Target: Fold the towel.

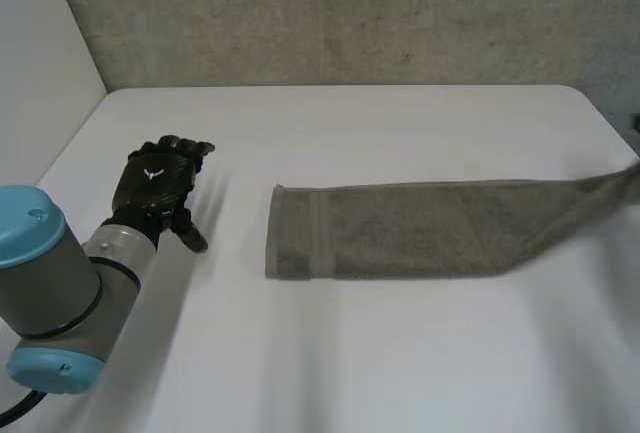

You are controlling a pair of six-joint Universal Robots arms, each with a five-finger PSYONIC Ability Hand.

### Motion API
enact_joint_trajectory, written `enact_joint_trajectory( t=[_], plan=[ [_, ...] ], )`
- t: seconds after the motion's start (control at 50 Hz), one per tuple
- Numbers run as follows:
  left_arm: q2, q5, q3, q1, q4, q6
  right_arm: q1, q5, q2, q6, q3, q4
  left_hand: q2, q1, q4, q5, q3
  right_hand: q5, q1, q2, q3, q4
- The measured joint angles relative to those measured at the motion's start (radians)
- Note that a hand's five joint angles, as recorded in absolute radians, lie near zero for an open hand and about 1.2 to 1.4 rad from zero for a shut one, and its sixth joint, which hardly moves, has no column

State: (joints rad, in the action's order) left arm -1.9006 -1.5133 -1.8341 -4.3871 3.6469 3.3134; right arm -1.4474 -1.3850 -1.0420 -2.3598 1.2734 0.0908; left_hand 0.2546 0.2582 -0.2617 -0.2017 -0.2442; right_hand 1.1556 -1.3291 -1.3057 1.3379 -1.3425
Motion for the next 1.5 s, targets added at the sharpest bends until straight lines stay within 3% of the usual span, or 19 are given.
enact_joint_trajectory(
  t=[0.06, 0.12, 0.28, 0.32, 0.36, 0.44, 0.48, 0.64, 0.78, 0.84, 0.9, 0.96, 1.1, 1.3, 1.4, 1.5],
  plan=[
    [0.000, 0.000, 0.000, 0.001, 0.001, 0.000, -0.105, 0.000, -0.018, -0.027, -0.049, -0.027, 0.000, 0.000, 0.000, 0.000, 0.000, 0.000, -0.001, 0.000, 0.000, 0.000],
    [0.000, -0.001, -0.001, 0.004, 0.002, 0.000, -0.303, 0.000, -0.016, -0.061, -0.104, -0.044, 0.000, 0.000, 0.000, 0.000, 0.000, 0.000, -0.001, 0.000, 0.000, 0.000],
    [0.000, -0.002, -0.006, 0.009, 0.003, 0.000, -0.713, -0.004, 0.127, -0.063, -0.157, -0.040, 0.000, -0.001, 0.000, 0.000, 0.000, -0.004, 0.003, 0.002, -0.003, 0.004],
    [0.000, -0.002, -0.008, 0.010, 0.005, 0.000, -0.784, -0.006, 0.171, -0.057, -0.157, -0.041, 0.000, -0.001, 0.000, 0.000, 0.000, -0.080, 0.088, 0.045, -0.082, 0.091],
    [-0.001, -0.001, -0.010, 0.011, 0.010, 0.001, -0.839, -0.009, 0.209, -0.052, -0.152, -0.043, 0.000, -0.001, 0.000, 0.000, 0.000, -0.365, 0.377, 0.357, -0.364, 0.370],
    [-0.003, -0.001, -0.012, 0.013, 0.018, 0.002, -0.860, -0.025, 0.228, -0.054, -0.131, -0.043, 0.000, -0.002, 0.000, 0.000, 0.000, -0.940, 0.909, 0.895, -0.914, 0.918],
    [-0.006, -0.001, -0.012, 0.014, 0.021, 0.003, -0.848, -0.045, 0.217, -0.060, -0.111, -0.043, 0.000, -0.002, 0.000, 0.000, 0.001, -1.097, 1.065, 1.045, -1.080, 1.079],
    [-0.012, -0.001, -0.011, 0.024, 0.024, 0.005, -0.667, -0.102, 0.082, -0.152, 0.056, -0.028, 0.000, -0.002, 0.000, 0.000, 0.002, -1.097, 1.094, 1.049, -1.091, 1.083],
    [-0.015, -0.001, -0.010, 0.053, 0.036, 0.007, -0.501, -0.034, -0.001, -0.242, 0.269, 0.043, 0.000, -0.003, 0.000, 0.000, 0.002, -1.097, 1.094, 1.049, -1.091, 1.083],
    [-0.017, -0.001, -0.010, 0.065, 0.047, 0.009, -0.453, 0.002, -0.007, -0.250, 0.330, 0.083, 0.000, -0.003, 0.000, 0.000, 0.002, -0.853, 0.868, 0.843, -0.876, 0.871],
    [-0.021, -0.001, -0.011, 0.077, 0.059, 0.009, -0.419, 0.025, -0.003, -0.249, 0.373, 0.123, 0.000, -0.003, 0.000, 0.000, 0.002, -0.304, 0.299, 0.243, -0.303, 0.324],
    [-0.022, -0.002, -0.014, 0.082, 0.063, 0.009, -0.402, 0.028, 0.002, -0.244, 0.387, 0.141, 0.000, -0.003, 0.000, 0.000, 0.002, -0.007, 0.036, 0.013, -0.012, 0.018],
    [-0.014, -0.002, -0.024, 0.083, 0.062, 0.010, -0.373, 0.014, -0.036, -0.189, 0.386, 0.126, 0.000, -0.003, 0.000, 0.000, 0.002, 0.002, 0.031, 0.013, 0.000, 0.000],
    [0.035, -0.004, 0.011, 0.091, 0.050, 0.005, -0.385, 0.012, -0.140, 0.112, 0.327, 0.019, 0.000, -0.002, 0.000, 0.000, 0.002, 0.002, 0.025, 0.013, 0.000, 0.000],
    [0.055, -0.007, 0.068, 0.112, 0.048, -0.008, -0.537, 0.050, -0.111, 0.169, 0.220, 0.016, 0.000, -0.002, 0.000, 0.000, 0.002, 0.002, 0.022, 0.013, 0.000, 0.000],
    [0.058, -0.012, 0.143, 0.139, 0.039, -0.034, -0.723, 0.155, -0.005, 0.203, 0.119, 0.011, 0.000, -0.002, 0.000, 0.000, 0.002, 0.002, 0.021, 0.013, 0.000, 0.000]
  ],
)
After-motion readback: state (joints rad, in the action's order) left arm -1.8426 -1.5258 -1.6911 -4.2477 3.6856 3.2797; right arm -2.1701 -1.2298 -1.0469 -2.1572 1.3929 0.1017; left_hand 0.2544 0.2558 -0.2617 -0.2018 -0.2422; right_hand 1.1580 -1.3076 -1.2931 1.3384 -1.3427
